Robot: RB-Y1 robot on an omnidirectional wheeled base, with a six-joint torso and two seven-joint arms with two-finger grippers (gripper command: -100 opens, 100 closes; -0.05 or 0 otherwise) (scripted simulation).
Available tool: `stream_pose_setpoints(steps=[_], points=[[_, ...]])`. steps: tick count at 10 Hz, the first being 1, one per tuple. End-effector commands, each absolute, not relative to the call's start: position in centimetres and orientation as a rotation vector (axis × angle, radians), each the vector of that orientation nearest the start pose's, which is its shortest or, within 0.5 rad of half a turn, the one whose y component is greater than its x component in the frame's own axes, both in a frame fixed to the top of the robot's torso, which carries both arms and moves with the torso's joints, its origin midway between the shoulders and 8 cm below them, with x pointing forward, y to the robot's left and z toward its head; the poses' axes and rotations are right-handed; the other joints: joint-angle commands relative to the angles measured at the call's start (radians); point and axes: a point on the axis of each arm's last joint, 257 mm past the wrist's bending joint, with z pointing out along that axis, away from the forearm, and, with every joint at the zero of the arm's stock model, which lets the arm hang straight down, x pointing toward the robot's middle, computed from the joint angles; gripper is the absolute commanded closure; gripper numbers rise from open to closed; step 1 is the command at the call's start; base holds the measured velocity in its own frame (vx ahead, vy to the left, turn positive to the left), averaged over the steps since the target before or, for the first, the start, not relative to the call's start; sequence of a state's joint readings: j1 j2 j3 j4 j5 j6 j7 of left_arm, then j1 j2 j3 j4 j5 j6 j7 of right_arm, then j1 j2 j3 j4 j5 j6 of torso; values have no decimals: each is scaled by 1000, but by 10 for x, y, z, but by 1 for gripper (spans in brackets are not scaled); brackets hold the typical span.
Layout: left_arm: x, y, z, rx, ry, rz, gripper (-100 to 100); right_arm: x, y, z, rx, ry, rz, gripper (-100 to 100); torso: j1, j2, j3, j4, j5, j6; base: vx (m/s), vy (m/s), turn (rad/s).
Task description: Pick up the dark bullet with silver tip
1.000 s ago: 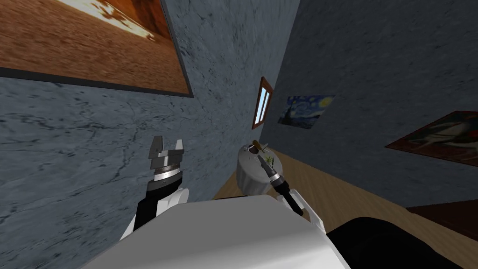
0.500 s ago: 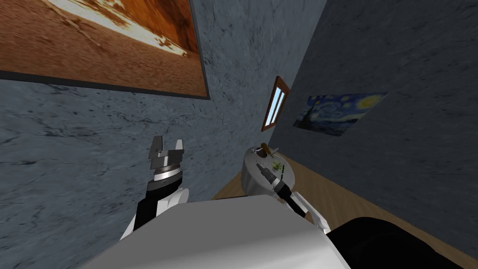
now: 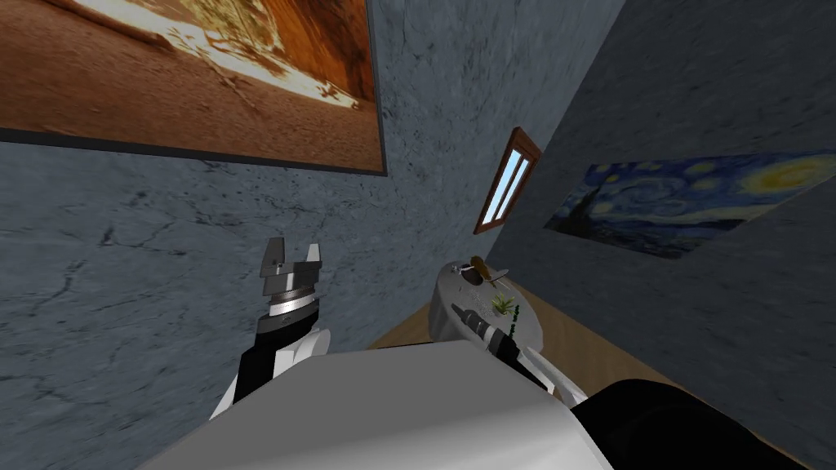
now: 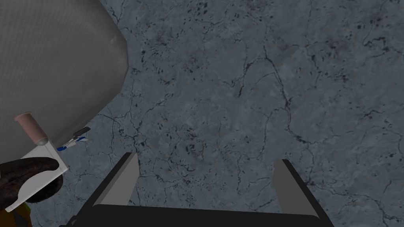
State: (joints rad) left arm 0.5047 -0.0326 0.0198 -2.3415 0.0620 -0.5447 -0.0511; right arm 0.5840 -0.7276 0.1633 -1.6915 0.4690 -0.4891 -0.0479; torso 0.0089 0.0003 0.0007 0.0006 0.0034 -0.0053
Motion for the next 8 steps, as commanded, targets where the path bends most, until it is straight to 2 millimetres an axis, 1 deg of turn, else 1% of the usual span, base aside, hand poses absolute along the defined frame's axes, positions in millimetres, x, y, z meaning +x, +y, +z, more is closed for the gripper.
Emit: stream_pose_setpoints(steps=[1, 2, 3, 5, 6, 8], points=[[319, 293, 58, -615, 486, -1290, 0, 295, -305, -355, 202, 1993, 764, -100, 0, 0, 0, 0, 0, 0, 17, -11, 168], [319, 293, 58, -615, 486, -1290, 0, 277, -318, -376, 175, 2077, 724, -100, 0, 0, 0, 0, 0, 1, 23, -6, 279], [319, 293, 58, -615, 486, -1290, 0, 275, -322, -381, 183, 2086, 715, -100, 0, 0, 0, 0, 0, 0, 18, -8, 187], [319, 293, 58, -615, 486, -1290, 0, 231, -356, -425, 155, 2253, 621, -100, 0, -1, 0, 0, 0, 0, 31, -3, 332], [319, 293, 58, -615, 486, -1290, 0, 230, -362, -424, 141, 2265, 608, -100, 0, -1, -1, 0, 0, 1, 30, -6, 248], [319, 293, 58, -615, 486, -1290, 0, 186, -398, -452, 87, 2413, 514, -100, 0, -2, -1, 0, 0, 0, 42, -5, 446]])
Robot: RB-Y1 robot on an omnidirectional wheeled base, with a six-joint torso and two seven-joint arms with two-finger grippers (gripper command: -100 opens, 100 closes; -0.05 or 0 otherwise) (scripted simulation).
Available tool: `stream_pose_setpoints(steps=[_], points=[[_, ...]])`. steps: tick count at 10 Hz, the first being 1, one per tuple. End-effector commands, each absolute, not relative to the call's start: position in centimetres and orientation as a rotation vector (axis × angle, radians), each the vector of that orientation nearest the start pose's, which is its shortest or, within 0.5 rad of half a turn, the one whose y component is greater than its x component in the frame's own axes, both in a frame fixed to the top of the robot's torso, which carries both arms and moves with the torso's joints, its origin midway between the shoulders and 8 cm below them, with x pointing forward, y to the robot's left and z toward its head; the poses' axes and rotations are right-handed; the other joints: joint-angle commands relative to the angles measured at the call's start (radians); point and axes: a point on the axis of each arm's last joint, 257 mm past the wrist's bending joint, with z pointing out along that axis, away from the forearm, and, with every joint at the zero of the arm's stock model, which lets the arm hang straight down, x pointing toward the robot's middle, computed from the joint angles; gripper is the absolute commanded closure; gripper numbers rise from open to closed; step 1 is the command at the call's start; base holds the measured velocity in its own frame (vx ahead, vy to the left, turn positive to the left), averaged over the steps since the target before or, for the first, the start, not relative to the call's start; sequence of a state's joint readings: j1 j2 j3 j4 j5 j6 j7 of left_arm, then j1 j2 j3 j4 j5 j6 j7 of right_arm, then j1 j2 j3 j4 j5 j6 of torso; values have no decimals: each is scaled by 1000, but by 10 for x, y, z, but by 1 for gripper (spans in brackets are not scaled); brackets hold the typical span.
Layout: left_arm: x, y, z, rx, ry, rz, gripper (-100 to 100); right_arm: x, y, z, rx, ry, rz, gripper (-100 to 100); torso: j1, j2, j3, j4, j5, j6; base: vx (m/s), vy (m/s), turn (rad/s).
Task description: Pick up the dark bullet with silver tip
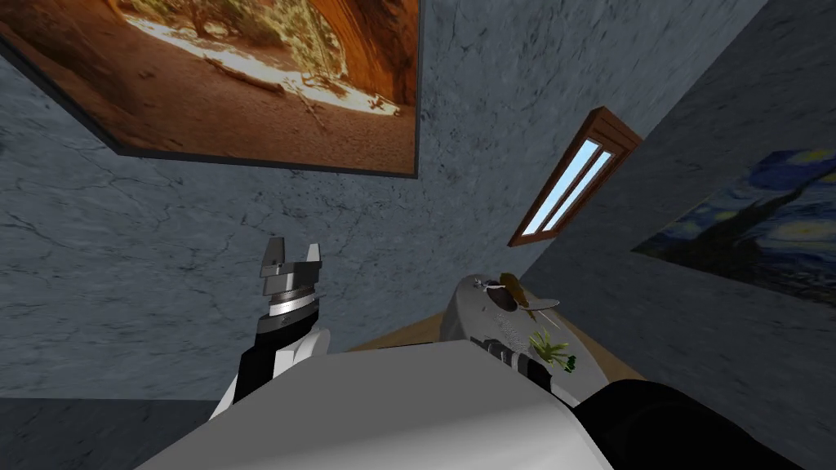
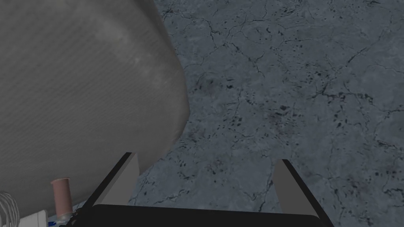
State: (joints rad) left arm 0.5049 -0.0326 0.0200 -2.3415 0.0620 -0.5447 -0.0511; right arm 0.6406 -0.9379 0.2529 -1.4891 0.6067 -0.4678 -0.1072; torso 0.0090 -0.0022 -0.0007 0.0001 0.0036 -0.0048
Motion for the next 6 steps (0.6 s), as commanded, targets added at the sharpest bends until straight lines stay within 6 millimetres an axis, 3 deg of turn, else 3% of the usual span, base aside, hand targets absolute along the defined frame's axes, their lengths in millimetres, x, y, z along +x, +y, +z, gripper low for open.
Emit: stream_pose_setpoints(steps=[1, 2, 4, 5, 6], points=[[319, 293, 58, -615, 486, -1290, 0, 184, -402, -452, 85, 2421, 504, -100, 0, 0, 0, 0, 0, 0, 41, -13, 177], [319, 293, 58, -615, 486, -1290, 0, 181, -407, -455, 93, 2431, 492, -100, 0, 0, 0, 0, 0, 1, 19, 0, -3], [319, 293, 58, -615, 486, -1290, 0, 133, -451, -475, 52, 2575, 383, -100, 1, 1, 1, 0, 0, 0, 47, 6, 410], [319, 293, 58, -615, 486, -1290, 0, 132, -455, -474, 45, 2580, 374, -100, 1, -1, 0, 0, 0, 0, 54, -14, 189], [319, 293, 58, -615, 487, -1290, 0, 111, -474, -478, 16, 2641, 327, -100, 1, -1, 0, 0, 0, 1, 46, -9, 359]])
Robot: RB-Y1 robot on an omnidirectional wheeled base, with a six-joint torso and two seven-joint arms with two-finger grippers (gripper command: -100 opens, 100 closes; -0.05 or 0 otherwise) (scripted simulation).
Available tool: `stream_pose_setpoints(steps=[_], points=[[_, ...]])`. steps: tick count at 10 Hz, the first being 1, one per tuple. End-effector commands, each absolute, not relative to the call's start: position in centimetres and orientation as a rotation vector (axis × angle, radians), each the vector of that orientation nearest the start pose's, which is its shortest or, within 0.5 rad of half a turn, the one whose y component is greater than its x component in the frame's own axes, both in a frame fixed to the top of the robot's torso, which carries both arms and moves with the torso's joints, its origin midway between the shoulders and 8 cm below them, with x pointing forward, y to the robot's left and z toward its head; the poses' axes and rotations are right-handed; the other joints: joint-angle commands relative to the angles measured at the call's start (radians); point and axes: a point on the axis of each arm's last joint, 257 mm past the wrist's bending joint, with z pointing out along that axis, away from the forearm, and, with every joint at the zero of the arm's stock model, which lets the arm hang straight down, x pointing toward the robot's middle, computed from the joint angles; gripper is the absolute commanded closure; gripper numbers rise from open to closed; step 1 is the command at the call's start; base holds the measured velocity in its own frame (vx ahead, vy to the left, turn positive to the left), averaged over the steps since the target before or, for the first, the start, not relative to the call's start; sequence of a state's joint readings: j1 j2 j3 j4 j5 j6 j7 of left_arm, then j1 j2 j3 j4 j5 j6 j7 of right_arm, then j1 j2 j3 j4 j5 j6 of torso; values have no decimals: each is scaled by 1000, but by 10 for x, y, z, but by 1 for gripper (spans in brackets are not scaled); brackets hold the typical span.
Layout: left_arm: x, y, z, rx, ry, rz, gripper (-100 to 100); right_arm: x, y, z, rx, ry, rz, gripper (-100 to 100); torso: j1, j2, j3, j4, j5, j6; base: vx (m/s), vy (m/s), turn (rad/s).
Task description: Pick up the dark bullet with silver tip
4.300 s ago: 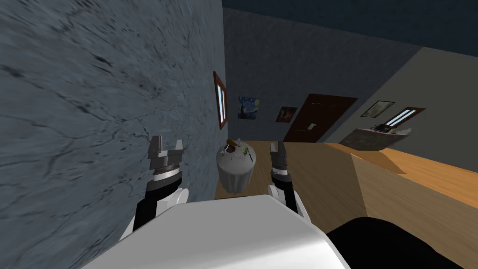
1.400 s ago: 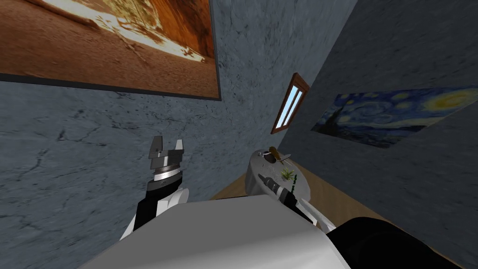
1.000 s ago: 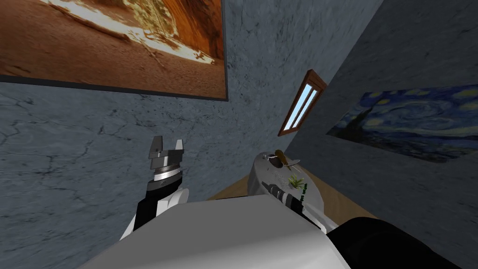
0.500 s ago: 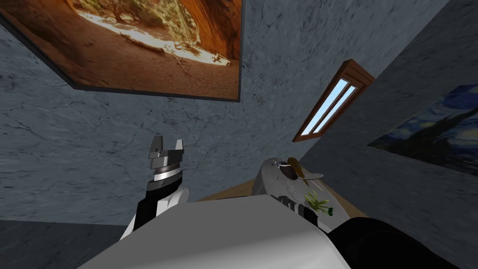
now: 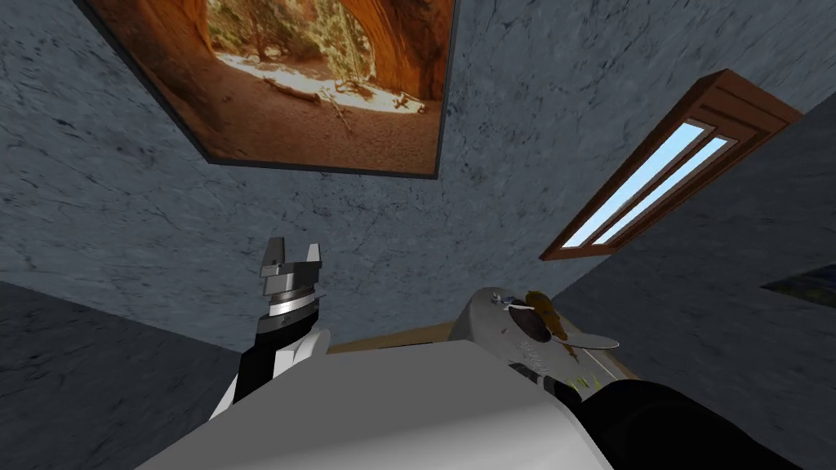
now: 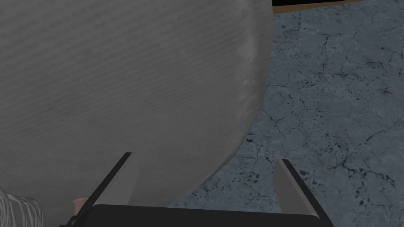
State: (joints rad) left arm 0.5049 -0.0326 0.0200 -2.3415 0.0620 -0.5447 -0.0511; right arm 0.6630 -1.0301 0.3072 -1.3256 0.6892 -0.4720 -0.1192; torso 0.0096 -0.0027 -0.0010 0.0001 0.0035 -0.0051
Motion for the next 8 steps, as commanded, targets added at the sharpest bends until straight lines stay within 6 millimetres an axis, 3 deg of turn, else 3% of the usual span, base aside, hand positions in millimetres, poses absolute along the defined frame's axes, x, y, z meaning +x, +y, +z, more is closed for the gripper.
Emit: stream_pose_setpoints(steps=[1, 2, 3, 4, 6, 7, 8], points=[[319, 293, 58, -615, 486, -1290, 0, 89, -493, -482, -2, 2703, 280, -100, 0, 0, 0, 0, 0, 0, 65, -24, 415], [319, 293, 58, -615, 487, -1290, 0, 85, -500, -482, 1, 2713, 263, -100, -1, -1, -1, 0, 0, 0, 49, -27, 204], [319, 293, 58, -615, 487, -1290, 0, 62, -519, -484, -18, 2772, 214, -100, -1, 0, 0, 0, 0, 1, 42, -12, 297], [319, 293, 58, -615, 487, -1290, 0, 62, -520, -484, -17, 2773, 213, -100, 0, 0, 0, 0, 0, 0, 34, -18, 162], [319, 293, 58, -615, 486, -1290, 0, 19, -549, -485, -49, 2877, 138, -100, 0, 1, 1, 0, 0, 1, 45, -14, 353], [319, 293, 58, -615, 487, -1290, 0, 17, -552, -485, -44, 2881, 130, -100, -2, -1, 0, 0, 0, 0, 59, -33, 194], [319, 293, 58, -615, 487, -1289, 0, -3, -565, -484, -55, 2928, 97, -100, -3, -1, 0, 0, 0, 1, 47, -19, 261]])
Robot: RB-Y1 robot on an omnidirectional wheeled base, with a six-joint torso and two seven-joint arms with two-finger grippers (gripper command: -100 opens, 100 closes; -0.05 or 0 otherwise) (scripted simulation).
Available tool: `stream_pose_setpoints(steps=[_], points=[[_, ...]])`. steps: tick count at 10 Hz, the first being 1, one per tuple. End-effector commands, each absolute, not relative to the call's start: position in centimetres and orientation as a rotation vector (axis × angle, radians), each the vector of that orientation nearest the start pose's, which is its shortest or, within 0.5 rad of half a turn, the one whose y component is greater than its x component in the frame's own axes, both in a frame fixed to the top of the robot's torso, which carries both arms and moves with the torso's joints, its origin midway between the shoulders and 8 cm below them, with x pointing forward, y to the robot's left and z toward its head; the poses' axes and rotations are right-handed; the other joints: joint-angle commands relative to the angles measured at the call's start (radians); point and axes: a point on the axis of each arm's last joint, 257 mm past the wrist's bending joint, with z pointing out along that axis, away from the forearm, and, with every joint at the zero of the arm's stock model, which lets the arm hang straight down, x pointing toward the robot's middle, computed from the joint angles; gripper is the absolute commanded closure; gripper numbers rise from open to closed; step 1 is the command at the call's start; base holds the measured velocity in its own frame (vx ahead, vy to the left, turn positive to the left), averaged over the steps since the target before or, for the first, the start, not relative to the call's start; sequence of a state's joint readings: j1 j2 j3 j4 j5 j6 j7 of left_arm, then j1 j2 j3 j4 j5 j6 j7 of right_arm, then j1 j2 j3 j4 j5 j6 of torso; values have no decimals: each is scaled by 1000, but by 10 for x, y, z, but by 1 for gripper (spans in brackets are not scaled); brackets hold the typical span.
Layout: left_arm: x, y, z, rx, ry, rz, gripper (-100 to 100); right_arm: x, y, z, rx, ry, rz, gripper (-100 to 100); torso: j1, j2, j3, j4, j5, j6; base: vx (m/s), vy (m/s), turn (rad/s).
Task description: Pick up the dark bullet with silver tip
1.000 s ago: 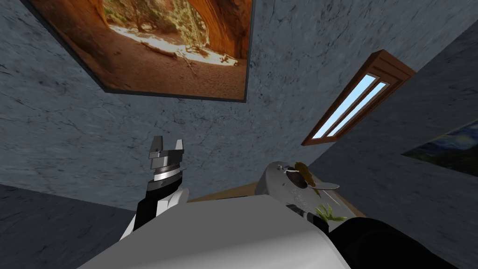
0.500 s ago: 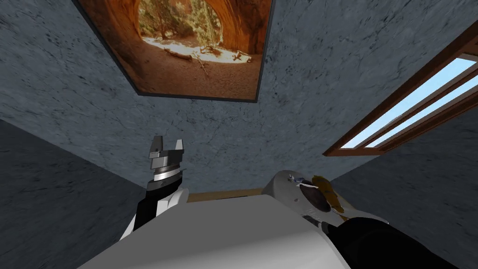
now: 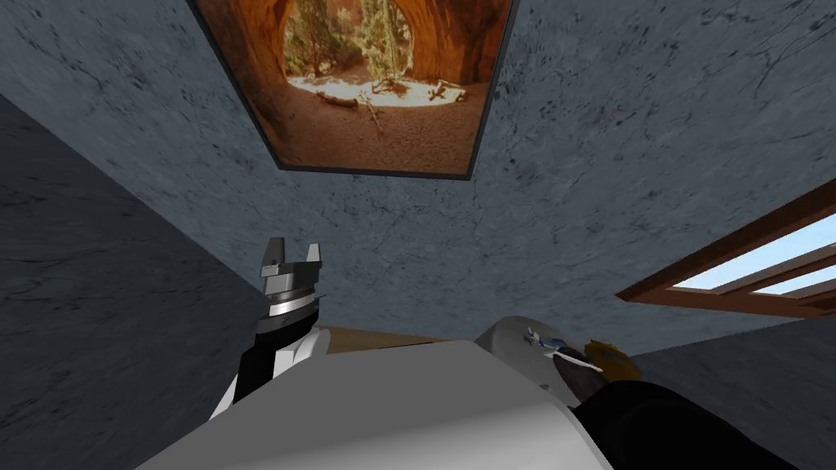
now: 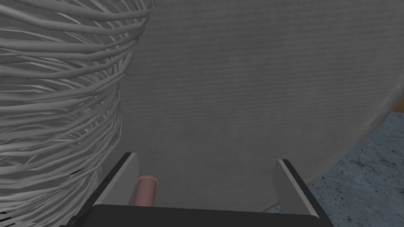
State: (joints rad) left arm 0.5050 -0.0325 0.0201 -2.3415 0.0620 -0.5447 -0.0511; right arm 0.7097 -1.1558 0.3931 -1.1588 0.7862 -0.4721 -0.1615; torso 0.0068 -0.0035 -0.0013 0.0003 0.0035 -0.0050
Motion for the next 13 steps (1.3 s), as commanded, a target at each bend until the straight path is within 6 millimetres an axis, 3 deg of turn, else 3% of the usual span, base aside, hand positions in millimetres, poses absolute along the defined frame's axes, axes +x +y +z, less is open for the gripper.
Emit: stream_pose_setpoints(steps=[1, 4, 5, 6, 7, 10, 11, 12, 13], points=[[319, 293, 58, -615, 487, -1290, 0, -21, -575, -482, -64, 2970, 70, -100, 0, 0, 0, 0, 0, 0, 56, -20, 368], [319, 293, 58, -615, 487, -1290, 0, -66, -598, -476, -81, 3070, 10, -100, -4, -3, -1, 1, 1, -2, 57, -13, 311], [319, 293, 58, -615, 487, -1290, 0, -56, -593, -478, -80, 3048, 25, -100, -4, -3, -1, 1, 1, -2, 28, -12, 58], [319, 293, 58, -615, 487, -1289, 0, -57, -594, -477, -79, 3051, 21, 0, -4, -1, 0, 1, 1, -1, 6, -3, -9], [319, 293, 58, -615, 487, -1289, 0, -62, -588, -486, -63, 3050, 24, -100, -3, 1, 1, 1, 1, -1, 3, -23, 46], [319, 293, 58, -615, 487, -1289, 0, -72, -573, -505, -33, 3049, 31, -100, -6, 2, 2, 2, 1, -1, -3, -49, 59], [319, 293, 58, -615, 487, -1289, 0, -71, -577, -500, -39, 3049, 32, -100, -6, 2, 2, 2, 0, -1, 0, -25, 13], [319, 293, 58, -615, 487, -1289, 0, -71, -577, -501, -39, 3049, 30, 100, -5, 2, 2, 2, 1, -1, 0, 0, 0], [319, 293, 58, -615, 487, -1289, 0, -71, -577, -501, -39, 3049, 30, 100, -3, 2, 2, 2, 1, -1, 0, 0, 0]])
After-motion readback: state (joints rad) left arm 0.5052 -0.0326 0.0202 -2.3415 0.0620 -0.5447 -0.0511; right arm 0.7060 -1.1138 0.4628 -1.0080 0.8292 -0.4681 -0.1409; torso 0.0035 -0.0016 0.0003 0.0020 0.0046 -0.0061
